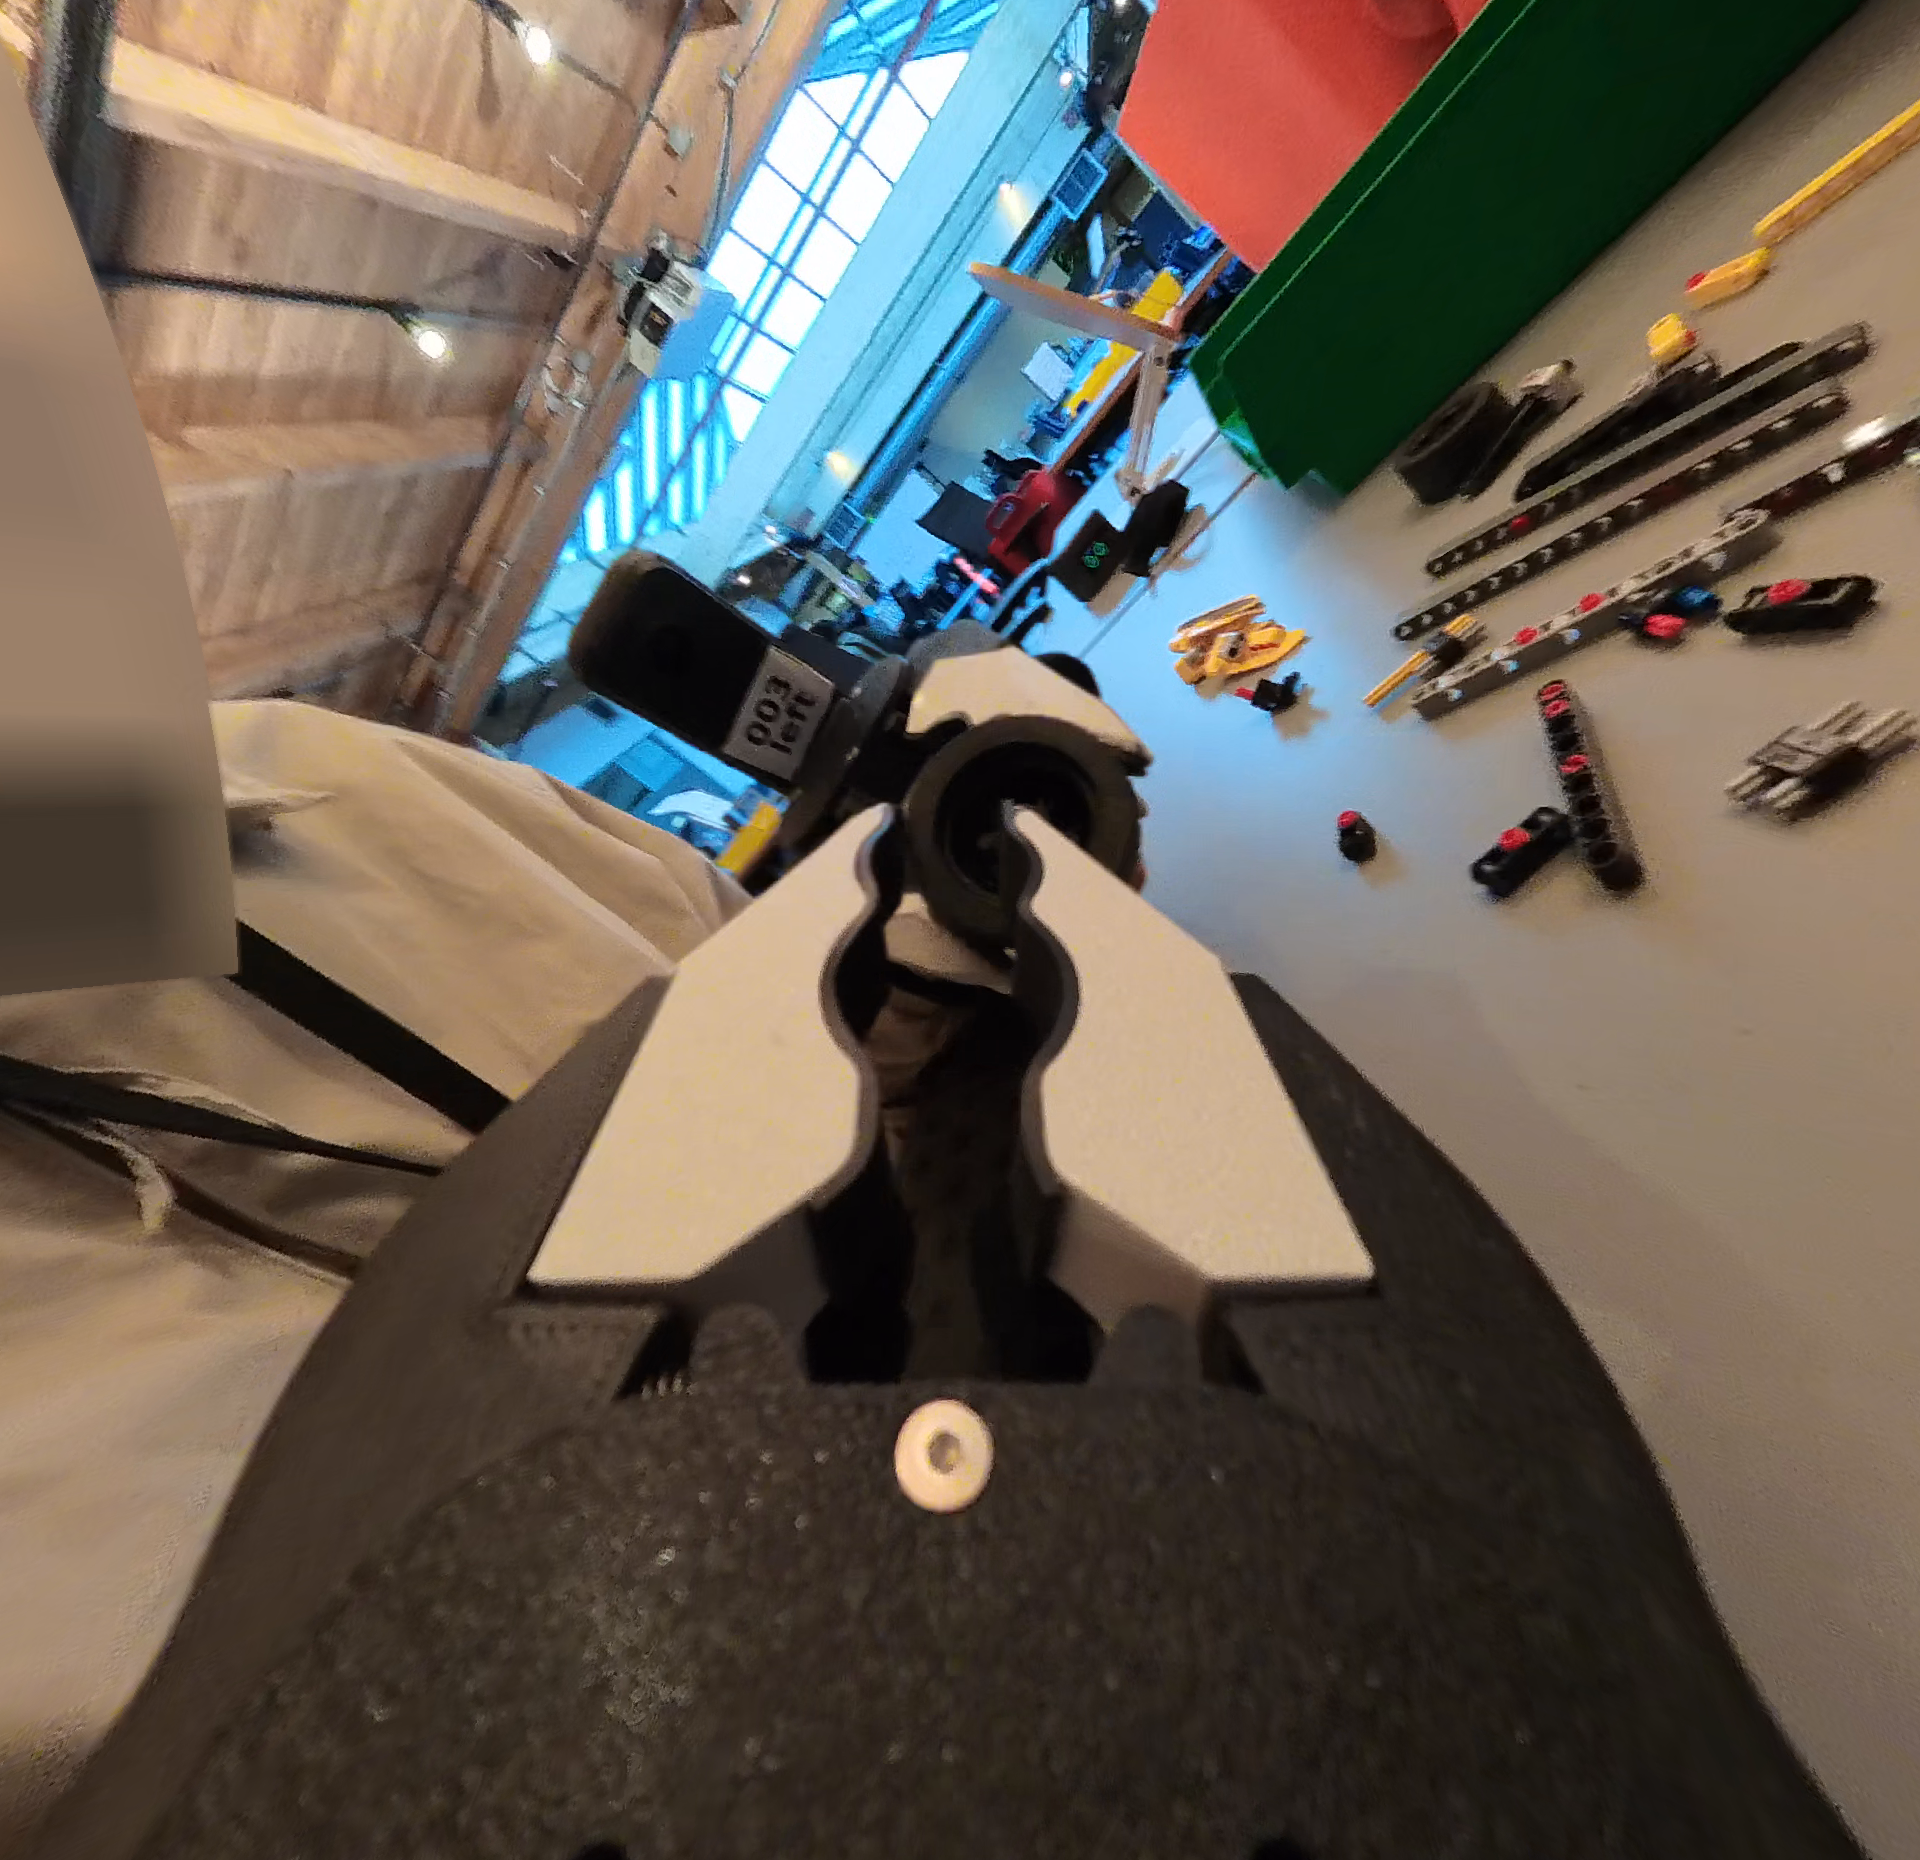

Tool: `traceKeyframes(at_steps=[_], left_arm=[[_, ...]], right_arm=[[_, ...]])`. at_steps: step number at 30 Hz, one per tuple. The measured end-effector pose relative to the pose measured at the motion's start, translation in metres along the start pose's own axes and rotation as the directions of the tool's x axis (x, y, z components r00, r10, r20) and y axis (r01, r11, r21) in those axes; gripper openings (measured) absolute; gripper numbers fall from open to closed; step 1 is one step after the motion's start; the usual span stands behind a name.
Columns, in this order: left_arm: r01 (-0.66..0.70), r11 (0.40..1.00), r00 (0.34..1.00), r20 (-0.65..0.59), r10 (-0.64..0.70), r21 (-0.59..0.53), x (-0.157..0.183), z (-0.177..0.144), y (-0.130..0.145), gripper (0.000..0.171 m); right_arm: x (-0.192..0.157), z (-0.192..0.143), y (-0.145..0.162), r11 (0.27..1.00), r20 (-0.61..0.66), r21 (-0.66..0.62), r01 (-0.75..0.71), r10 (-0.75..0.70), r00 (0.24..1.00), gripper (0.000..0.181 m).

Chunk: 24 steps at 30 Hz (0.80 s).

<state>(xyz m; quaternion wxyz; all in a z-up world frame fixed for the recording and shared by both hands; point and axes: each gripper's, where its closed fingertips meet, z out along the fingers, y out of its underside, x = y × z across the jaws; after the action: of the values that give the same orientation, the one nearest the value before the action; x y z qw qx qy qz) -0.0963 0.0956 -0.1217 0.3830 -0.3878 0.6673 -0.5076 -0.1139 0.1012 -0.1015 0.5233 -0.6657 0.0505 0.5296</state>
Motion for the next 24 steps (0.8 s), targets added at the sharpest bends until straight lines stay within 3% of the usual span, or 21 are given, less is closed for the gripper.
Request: traceKeyframes(at_steps=[7,14,17,20,24], left_arm=[[-0.022,0.999,1.0,-0.005,0.023,0.023,0.006,-0.002,-0.004,0.043],[-0.07,0.997,0.998,-0.01,0.07,-0.013,0.01,-0.002,0.002,0.043],[-0.11,0.994,0.994,-0.007,0.11,0.003,0.014,-0.002,-0.001,0.044],[-0.147,0.988,0.989,0.014,0.148,-0.04,0.012,0.002,0.005,0.045],[-0.199,0.98,0.979,0.04,0.2,-0.021,0.008,0.001,0.001,0.044]], right_arm=[[-0.006,-0.002,0.005,0.998,0.069,-0.037,-0.05,0.052,0.996,0.015],[-0.001,-0.002,0.012,0.994,0.043,-0.09,-0.056,0.06,0.997,0.014],[-0.005,-0.005,0.013,0.987,0.114,-0.102,-0.125,0.137,0.984,0.012],[0.009,-0.005,0.014,0.983,0.044,-0.098,-0.156,0.161,0.986,0.0],[0.005,-0.006,0.009,0.995,0.032,-0.077,-0.064,0.067,0.997,0.0]])
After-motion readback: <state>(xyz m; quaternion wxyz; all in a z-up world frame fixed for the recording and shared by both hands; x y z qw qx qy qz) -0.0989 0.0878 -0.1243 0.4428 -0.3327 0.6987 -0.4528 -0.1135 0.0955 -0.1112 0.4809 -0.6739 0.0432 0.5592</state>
